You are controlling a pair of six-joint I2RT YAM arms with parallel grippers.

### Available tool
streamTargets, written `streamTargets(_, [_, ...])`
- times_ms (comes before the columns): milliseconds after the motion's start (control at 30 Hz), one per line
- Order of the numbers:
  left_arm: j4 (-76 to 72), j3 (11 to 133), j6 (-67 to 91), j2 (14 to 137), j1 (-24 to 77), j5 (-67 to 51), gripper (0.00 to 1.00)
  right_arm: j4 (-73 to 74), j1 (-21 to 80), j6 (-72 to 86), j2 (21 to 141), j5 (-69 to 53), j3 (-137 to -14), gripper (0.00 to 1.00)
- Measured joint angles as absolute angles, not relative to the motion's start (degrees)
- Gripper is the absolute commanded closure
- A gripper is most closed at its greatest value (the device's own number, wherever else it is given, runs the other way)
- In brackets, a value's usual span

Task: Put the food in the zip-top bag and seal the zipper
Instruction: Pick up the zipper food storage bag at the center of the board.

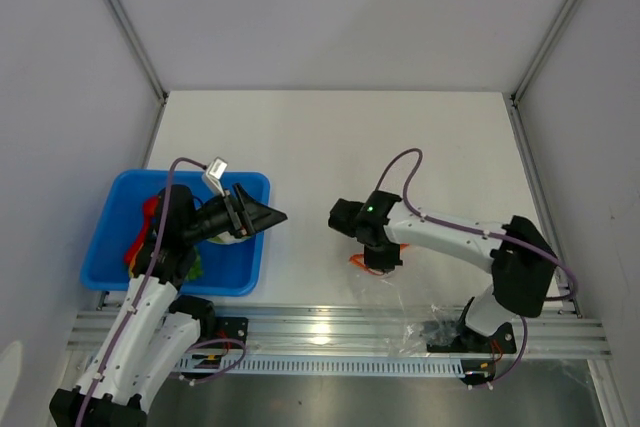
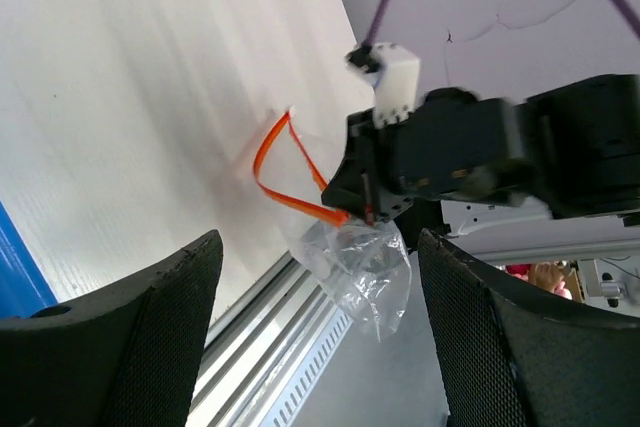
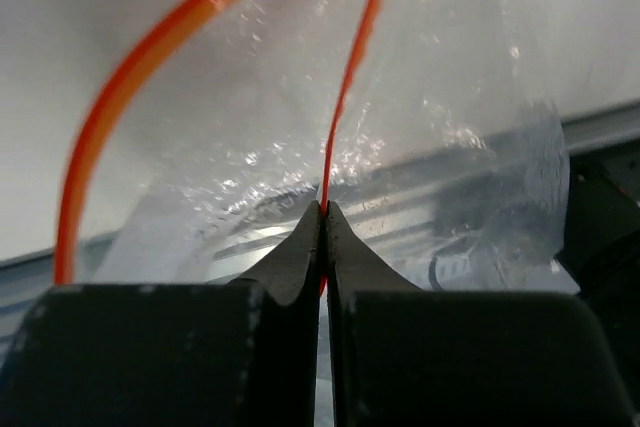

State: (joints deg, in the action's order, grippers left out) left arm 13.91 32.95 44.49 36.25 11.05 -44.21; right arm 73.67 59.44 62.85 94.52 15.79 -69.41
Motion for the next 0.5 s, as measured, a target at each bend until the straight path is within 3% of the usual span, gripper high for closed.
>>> streamTargets(267, [13.9,32.8,44.4,37.3,12.5,-44.1,0.22,62.5,59.1,51.6,82.8,16.6,-71.0,1.00])
streamTargets(500, [15.3,33.5,44.4,38.2,17.1,-41.4,0.23,54.9,62.0,39.7,84.4,17.2,-80.2,1.00])
